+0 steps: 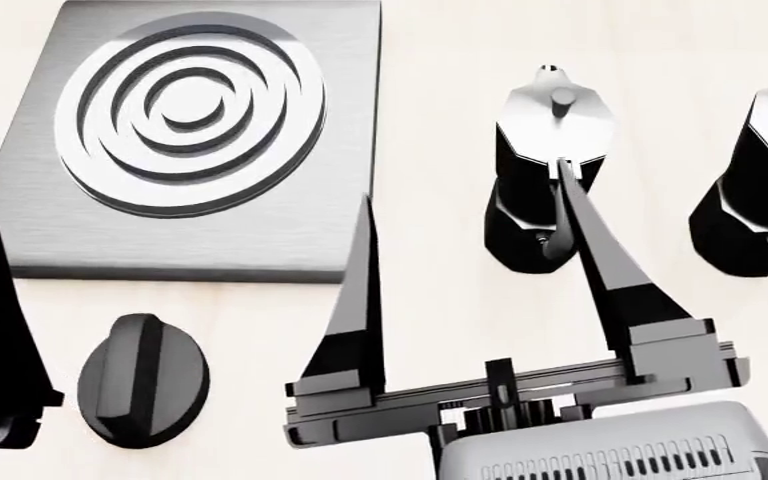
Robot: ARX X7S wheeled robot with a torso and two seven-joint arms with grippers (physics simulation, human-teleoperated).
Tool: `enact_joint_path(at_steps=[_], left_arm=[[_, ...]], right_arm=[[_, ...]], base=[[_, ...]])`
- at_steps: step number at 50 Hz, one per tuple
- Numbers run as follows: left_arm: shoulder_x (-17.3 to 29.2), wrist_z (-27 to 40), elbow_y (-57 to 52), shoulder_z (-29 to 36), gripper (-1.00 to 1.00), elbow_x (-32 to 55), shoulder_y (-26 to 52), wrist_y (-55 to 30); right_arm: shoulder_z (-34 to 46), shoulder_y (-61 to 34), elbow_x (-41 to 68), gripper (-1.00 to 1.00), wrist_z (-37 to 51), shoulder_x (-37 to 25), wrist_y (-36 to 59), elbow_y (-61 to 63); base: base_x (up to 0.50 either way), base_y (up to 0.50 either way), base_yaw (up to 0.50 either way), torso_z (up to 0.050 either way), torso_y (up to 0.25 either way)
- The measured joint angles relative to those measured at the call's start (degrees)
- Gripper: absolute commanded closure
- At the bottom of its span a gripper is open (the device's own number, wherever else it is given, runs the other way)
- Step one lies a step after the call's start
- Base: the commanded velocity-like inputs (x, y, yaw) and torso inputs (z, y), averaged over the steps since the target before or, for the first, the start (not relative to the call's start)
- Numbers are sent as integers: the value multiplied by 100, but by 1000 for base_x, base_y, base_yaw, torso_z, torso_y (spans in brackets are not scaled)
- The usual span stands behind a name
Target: Turn off the stove.
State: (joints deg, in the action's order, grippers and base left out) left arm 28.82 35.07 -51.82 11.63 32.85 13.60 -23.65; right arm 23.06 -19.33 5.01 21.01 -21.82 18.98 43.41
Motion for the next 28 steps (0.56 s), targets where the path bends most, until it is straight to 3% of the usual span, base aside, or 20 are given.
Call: enact_joint_path(at_steps=[28], left_arm=[[75, 419, -570, -116, -100, 703, 549, -381]], right_arm=[[2, -423, 67, -100, -41, -13, 354, 258]], base=[[0, 0, 0, 0, 0]])
